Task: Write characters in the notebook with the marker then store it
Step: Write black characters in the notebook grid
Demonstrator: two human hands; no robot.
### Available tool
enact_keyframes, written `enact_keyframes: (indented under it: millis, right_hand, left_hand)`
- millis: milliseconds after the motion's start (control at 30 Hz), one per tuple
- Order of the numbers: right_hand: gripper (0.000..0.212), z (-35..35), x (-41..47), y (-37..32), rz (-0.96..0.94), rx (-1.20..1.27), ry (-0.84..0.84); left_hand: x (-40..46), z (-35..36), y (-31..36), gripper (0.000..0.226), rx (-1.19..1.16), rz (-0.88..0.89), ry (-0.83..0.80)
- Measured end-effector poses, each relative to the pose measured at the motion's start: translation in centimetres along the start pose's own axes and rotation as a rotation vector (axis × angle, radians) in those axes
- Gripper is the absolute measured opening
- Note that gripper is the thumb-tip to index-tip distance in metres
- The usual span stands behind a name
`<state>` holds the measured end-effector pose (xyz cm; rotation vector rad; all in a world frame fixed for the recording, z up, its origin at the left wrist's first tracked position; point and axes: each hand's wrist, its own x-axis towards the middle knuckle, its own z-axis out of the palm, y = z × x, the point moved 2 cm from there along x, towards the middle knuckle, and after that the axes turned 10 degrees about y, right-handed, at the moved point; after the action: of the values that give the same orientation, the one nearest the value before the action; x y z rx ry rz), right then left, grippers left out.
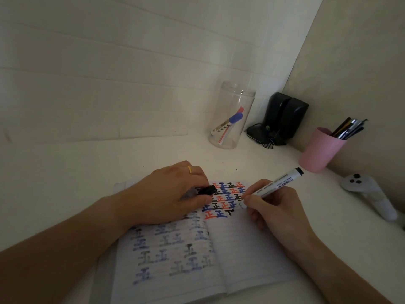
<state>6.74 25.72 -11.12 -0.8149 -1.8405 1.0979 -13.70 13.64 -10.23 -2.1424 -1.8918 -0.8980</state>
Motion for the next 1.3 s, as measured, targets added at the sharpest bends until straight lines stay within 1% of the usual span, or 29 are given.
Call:
enact_keyframes:
  millis: [67,200,333,400,567,700,800,967,1100,1300]
  right_hand:
    - [0.004,0.1,-0.1,-0.1,0.000,-0.011,-0.011]
    - [0.004,0.1,0.1,0.0,0.023,-0.043,0.014]
    - [0.013,0.0,0.0,-0.1,0.000,-0.008,-0.011]
    - [0.014,0.0,-0.1,-0.3,-0.022,0.000,-0.037]
    - [0.011,0.1,-0.2,-0.5,-0.039,-0.005,-0.065]
    - [0.004,0.2,-0.2,-0.6,-0.031,0.007,-0.069]
    - [0.012,0.1,-0.3,-0.6,-0.031,0.027,-0.065]
    - [0.014,0.3,-0.5,-1.1,-0.051,0.004,-0.110]
    - [0.012,0.3,-0.4,-1.0,-0.049,-0.055,-0.066]
    - [0.013,0.2,-0.2,-0.7,-0.031,-0.082,0.010]
  left_hand:
    - [0.1,0.0,0.0,0.031,0.001,-0.004,-0.005]
    - [0.0,0.0,0.1,0.031,0.003,0.001,-0.005]
    - [0.0,-0.1,0.1,0.031,0.005,-0.002,-0.012]
    - [0.0,-0.1,0.2,0.031,0.008,0.001,-0.012]
    - [0.0,-0.2,0.2,0.032,0.011,0.001,-0.011]
    - [0.0,-0.1,0.2,0.032,0.008,-0.002,-0.020]
    - [0.0,-0.1,0.1,0.032,0.009,-0.002,-0.021]
    - [0.0,-0.1,0.1,0.033,0.008,-0.001,-0.013]
    - [0.0,-0.1,0.1,0.032,0.003,0.001,-0.013]
    - [0.0,-0.1,0.2,0.031,-0.008,-0.010,-0.024]
